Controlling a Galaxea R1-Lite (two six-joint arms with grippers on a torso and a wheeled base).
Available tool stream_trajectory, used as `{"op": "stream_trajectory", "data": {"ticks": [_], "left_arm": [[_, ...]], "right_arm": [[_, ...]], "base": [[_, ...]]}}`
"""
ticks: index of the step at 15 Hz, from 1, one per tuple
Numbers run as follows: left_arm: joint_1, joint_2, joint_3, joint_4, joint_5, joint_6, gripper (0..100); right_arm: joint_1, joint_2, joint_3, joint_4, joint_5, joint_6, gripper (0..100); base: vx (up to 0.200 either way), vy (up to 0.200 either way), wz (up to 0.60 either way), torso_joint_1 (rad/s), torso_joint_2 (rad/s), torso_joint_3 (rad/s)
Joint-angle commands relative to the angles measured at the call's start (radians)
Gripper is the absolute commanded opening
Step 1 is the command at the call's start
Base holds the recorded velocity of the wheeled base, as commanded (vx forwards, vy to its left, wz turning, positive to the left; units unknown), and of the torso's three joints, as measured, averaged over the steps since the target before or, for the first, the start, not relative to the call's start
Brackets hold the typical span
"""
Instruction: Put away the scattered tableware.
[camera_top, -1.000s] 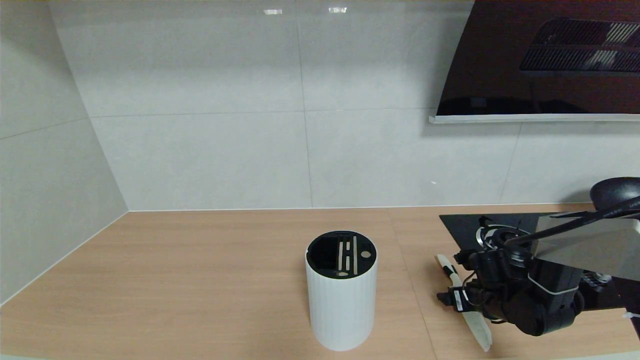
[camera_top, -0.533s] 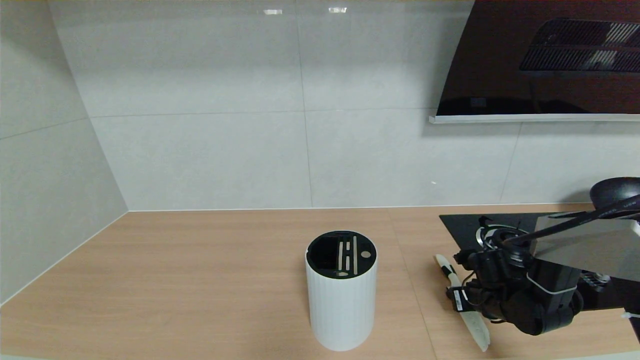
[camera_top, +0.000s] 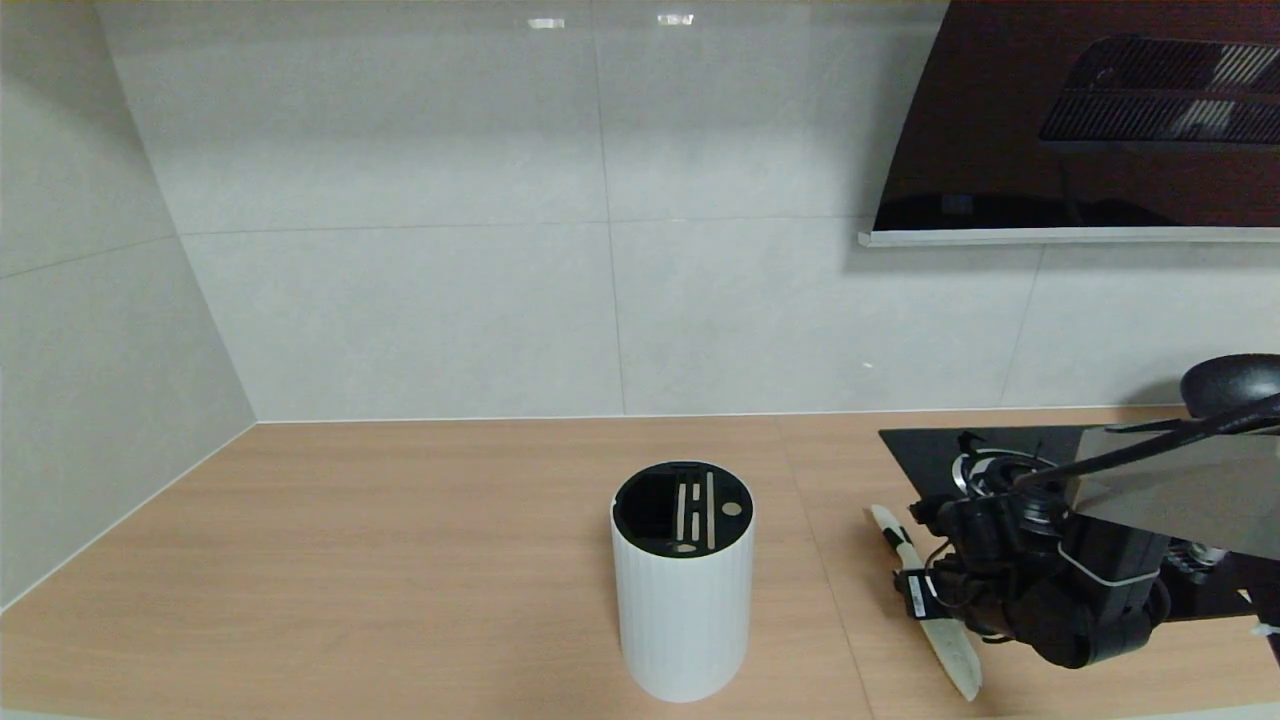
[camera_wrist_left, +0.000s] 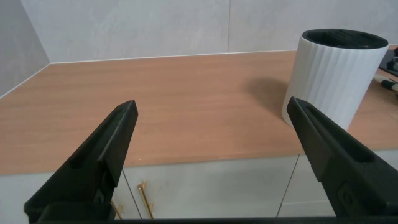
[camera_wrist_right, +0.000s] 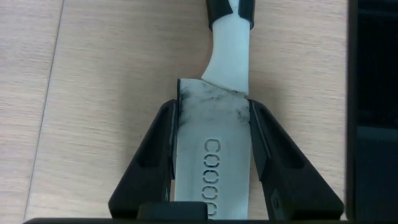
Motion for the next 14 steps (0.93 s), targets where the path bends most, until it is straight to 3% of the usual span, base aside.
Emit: {"op": "stream_trajectory", "data": {"ticks": [1, 5, 10, 13, 14], "left_arm": [[0.000, 0.001, 0.000, 0.000, 0.000, 0.000, 100], [0.000, 0.001, 0.000, 0.000, 0.000, 0.000, 100], [0.000, 0.001, 0.000, 0.000, 0.000, 0.003, 100], [0.000, 0.001, -0.001, -0.002, -0.009, 0.020, 100], [0.000, 0.009, -0.040, 0.005, -0.049, 0.024, 100]], "right_arm": [[0.005, -0.085, 0.030, -0.002, 0.000, 0.029, 0], [0.012, -0.355, 0.105, 0.023, 0.000, 0.039, 0], [0.100, -0.612, 0.097, 0.173, 0.002, 0.042, 0], [0.141, -0.685, -0.031, 0.310, 0.009, 0.042, 0], [0.166, -0.713, -0.102, 0.393, 0.014, 0.042, 0]], "base": [[0.000, 0.000, 0.00, 0.000, 0.00, 0.000], [0.000, 0.000, 0.00, 0.000, 0.00, 0.000], [0.000, 0.000, 0.00, 0.000, 0.00, 0.000], [0.000, 0.000, 0.00, 0.000, 0.00, 0.000], [0.000, 0.000, 0.00, 0.000, 0.00, 0.000]]}}
